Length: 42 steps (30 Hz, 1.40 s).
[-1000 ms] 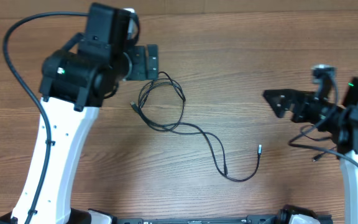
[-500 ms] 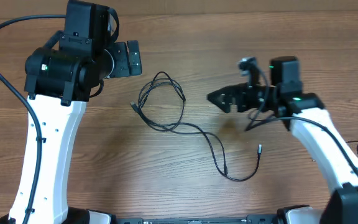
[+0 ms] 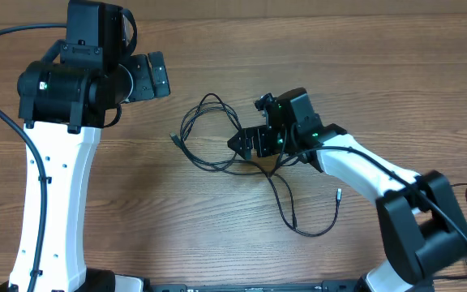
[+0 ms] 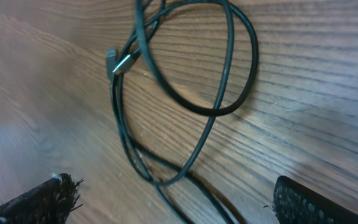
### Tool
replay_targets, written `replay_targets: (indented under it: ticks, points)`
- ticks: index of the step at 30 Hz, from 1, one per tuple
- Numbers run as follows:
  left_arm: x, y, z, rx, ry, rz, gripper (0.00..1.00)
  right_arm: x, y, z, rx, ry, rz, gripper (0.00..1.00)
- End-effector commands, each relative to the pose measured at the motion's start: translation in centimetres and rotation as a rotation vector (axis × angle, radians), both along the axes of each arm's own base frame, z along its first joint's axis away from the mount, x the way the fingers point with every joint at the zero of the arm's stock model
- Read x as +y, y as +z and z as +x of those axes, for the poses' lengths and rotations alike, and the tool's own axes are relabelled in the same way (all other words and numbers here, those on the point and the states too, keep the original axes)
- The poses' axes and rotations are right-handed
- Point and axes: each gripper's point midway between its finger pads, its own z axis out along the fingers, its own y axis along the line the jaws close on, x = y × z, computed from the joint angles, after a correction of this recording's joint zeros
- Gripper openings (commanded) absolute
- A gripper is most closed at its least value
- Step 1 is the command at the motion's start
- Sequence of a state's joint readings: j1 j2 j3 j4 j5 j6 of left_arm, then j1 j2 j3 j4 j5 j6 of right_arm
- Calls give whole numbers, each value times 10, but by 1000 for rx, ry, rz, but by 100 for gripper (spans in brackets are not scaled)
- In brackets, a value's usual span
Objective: Untangle cables
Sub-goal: 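Reach the right gripper to the remaining cable loop and grasp it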
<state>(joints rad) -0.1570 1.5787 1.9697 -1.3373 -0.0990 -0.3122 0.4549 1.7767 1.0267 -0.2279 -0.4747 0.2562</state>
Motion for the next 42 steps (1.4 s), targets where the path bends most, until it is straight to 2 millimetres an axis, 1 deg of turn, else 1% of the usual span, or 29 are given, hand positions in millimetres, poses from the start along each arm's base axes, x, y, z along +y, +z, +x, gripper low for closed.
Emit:
replay_targets:
  ticks: [1, 7, 9, 10, 12, 13, 15, 16, 17, 18, 19, 21, 22, 23, 24, 26, 28, 29, 30, 33, 35, 38, 42]
  points:
    - [4, -4, 0, 11, 18, 4, 100, 20, -9, -4, 40, 8, 41, 100]
    - [4, -4, 1, 10, 18, 4, 100, 44, -17, -7, 10, 50, 63, 100]
    - [4, -4, 1, 10, 18, 4, 100, 49, -25, -9, 24, 49, 58, 100]
    - [4, -4, 1, 10, 18, 4, 99, 50, -30, -11, 33, 52, 53, 98]
    - [4, -4, 1, 10, 18, 4, 100, 51, -39, -12, 63, 38, 49, 84]
    - [4, -4, 1, 10, 18, 4, 100, 50, -45, -14, 79, 35, 43, 71]
    - [3, -4, 1, 10, 18, 4, 100, 49, -50, -15, 105, 21, 40, 34]
    - [3, -4, 1, 10, 18, 3, 99, 49, -49, -15, 106, 20, 42, 22]
    - [3, -4, 1, 10, 18, 4, 100, 50, -47, -15, 103, 23, 47, 6]
    - [4, -4, 1, 10, 18, 4, 100, 50, -43, -15, 102, 26, 58, 4]
    - [4, -4, 1, 10, 18, 4, 100, 51, -37, -15, 102, 36, 77, 4]
    - [4, -4, 1, 10, 18, 4, 100, 51, -20, -15, 91, 48, 114, 4]
    - [4, -4, 1, 10, 18, 4, 100, 45, -4, -12, 71, 37, 124, 4]
    - [3, -4, 1, 10, 18, 3, 100, 42, 5, -10, 57, 30, 130, 4]
    - [3, -4, 1, 10, 18, 4, 100, 37, 19, -7, 39, 20, 140, 4]
    - [3, -4, 1, 10, 18, 4, 100, 28, 52, -2, -6, 0, 163, 4]
    - [4, -4, 1, 10, 18, 3, 100, 17, 100, 0, -83, -17, 202, 4]
    - [4, -4, 1, 10, 18, 4, 100, 15, 116, 0, -111, -21, 216, 4]
    - [3, -4, 1, 10, 18, 4, 100, 9, 160, -3, -199, -21, 257, 4]
    - [4, -4, 1, 10, 18, 3, 100, 1, 239, -19, -405, 15, 323, 4]
    - [3, -4, 1, 10, 18, 3, 100, -7, 280, -31, -511, 18, 356, 4]
    - [4, -4, 1, 10, 18, 4, 100, -31, 346, -49, -713, -48, 375, 4]
    - [4, -4, 1, 10, 18, 4, 100, -64, 408, -64, -905, -179, 386, 4]
